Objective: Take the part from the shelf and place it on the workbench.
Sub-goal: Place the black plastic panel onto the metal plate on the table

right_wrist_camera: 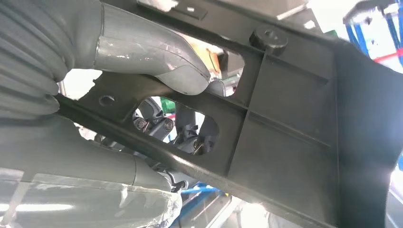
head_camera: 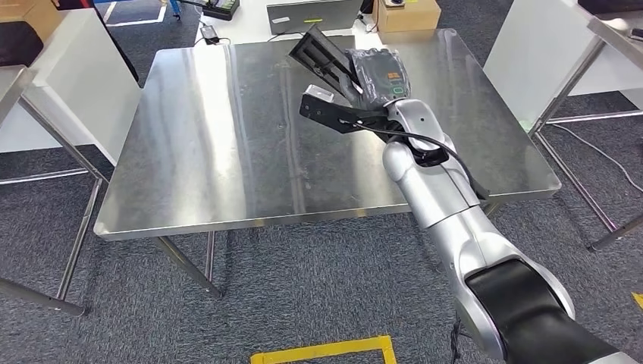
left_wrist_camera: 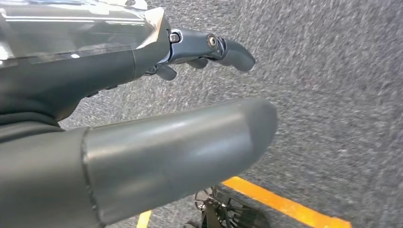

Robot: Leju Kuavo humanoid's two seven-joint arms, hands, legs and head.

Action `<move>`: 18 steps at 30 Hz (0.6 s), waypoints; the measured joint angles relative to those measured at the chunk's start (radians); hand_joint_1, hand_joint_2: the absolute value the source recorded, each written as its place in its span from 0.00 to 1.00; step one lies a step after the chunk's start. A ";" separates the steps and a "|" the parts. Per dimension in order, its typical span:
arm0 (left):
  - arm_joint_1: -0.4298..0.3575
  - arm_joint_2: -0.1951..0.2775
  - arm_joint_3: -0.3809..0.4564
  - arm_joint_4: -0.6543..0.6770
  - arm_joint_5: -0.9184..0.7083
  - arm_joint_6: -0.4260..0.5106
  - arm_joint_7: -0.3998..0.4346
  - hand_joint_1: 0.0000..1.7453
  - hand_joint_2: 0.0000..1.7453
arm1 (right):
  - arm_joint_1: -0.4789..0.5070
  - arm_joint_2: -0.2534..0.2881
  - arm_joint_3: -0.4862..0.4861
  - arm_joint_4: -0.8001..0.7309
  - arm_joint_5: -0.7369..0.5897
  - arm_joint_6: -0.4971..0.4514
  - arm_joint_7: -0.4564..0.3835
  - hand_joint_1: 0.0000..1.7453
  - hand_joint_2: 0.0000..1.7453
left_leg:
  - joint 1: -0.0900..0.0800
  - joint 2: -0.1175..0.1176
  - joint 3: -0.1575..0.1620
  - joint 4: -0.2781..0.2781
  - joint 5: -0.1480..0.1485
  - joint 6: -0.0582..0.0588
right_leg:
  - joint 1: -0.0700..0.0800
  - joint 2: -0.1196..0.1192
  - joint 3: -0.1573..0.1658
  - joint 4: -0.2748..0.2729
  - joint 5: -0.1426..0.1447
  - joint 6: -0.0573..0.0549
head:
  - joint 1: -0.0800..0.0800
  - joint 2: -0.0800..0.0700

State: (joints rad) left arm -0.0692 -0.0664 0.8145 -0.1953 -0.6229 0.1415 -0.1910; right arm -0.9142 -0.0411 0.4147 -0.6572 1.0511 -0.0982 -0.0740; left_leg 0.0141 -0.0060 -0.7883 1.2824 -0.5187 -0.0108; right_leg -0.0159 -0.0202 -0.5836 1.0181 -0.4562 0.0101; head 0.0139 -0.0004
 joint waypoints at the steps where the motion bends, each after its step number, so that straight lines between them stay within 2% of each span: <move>1: 0.001 0.000 0.000 0.000 -0.002 -0.003 0.000 0.00 0.00 | 0.010 -0.008 -0.004 0.001 0.004 -0.001 0.002 1.00 1.00 | 0.000 0.003 -0.007 0.019 -0.001 0.001 | 0.002 -0.007 0.000 0.000 0.000 -0.001 | 0.000 0.000; 2: 0.001 0.000 0.000 0.000 -0.005 -0.006 0.000 0.00 0.00 | 0.017 -0.016 -0.008 0.002 0.009 -0.002 0.004 1.00 1.00 | 0.000 0.004 0.008 -0.007 0.017 0.003 | 0.003 -0.013 0.000 0.000 -0.001 -0.001 | 0.000 0.000; 4: 0.001 0.003 0.000 -0.001 -0.010 -0.012 -0.001 0.00 0.00 | 0.026 -0.032 -0.018 0.003 0.024 -0.007 0.012 1.00 1.00 | -0.002 0.009 0.084 -0.139 0.069 0.013 | 0.005 -0.022 0.001 0.000 -0.001 0.000 | 0.000 0.000; 5: 0.001 0.004 0.000 -0.001 -0.013 -0.014 -0.001 0.00 0.00 | 0.027 -0.039 -0.024 0.003 0.033 -0.010 0.017 1.00 1.00 | -0.005 0.013 0.120 -0.200 0.085 0.019 | 0.009 -0.025 -0.001 0.001 -0.002 0.002 | 0.000 0.000; 6: 0.000 0.004 0.000 -0.002 -0.016 -0.016 -0.002 0.00 0.00 | 0.028 -0.046 -0.029 0.003 0.042 -0.013 0.021 1.00 1.00 | -0.008 0.016 0.142 -0.238 0.091 0.023 | 0.012 -0.028 -0.002 0.001 -0.002 0.003 | 0.001 0.000; 7: 0.000 0.005 0.000 -0.002 -0.019 -0.018 -0.002 0.00 0.00 | 0.032 -0.053 -0.034 0.003 0.052 -0.016 0.026 1.00 1.00 | -0.011 0.018 0.152 -0.254 0.090 0.024 | 0.016 -0.030 -0.004 0.002 -0.003 0.004 | 0.001 0.000; 11: 0.001 0.005 0.001 -0.002 -0.029 -0.023 -0.003 0.00 0.00 | 0.050 -0.081 -0.047 0.004 0.103 -0.025 0.051 1.00 1.00 | -0.020 0.013 0.153 -0.257 0.095 0.024 | 0.020 -0.032 -0.005 0.001 -0.004 0.008 | 0.002 0.000; 18: 0.001 0.006 0.003 -0.002 -0.048 -0.030 -0.007 0.00 0.00 | 0.064 -0.174 -0.080 -0.007 0.195 -0.047 0.090 1.00 1.00 | -0.028 0.007 0.148 -0.256 0.096 0.039 | 0.014 -0.036 -0.004 -0.007 0.003 0.020 | 0.002 0.000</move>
State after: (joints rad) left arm -0.0682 -0.0600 0.8180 -0.1977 -0.6710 0.1114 -0.1977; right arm -0.8504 -0.2150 0.3346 -0.6645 1.2463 -0.1450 0.0157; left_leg -0.0143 0.0011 -0.6401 1.0268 -0.4226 0.0284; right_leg -0.0019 -0.0562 -0.5873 1.0111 -0.4534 0.0303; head 0.0157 -0.0004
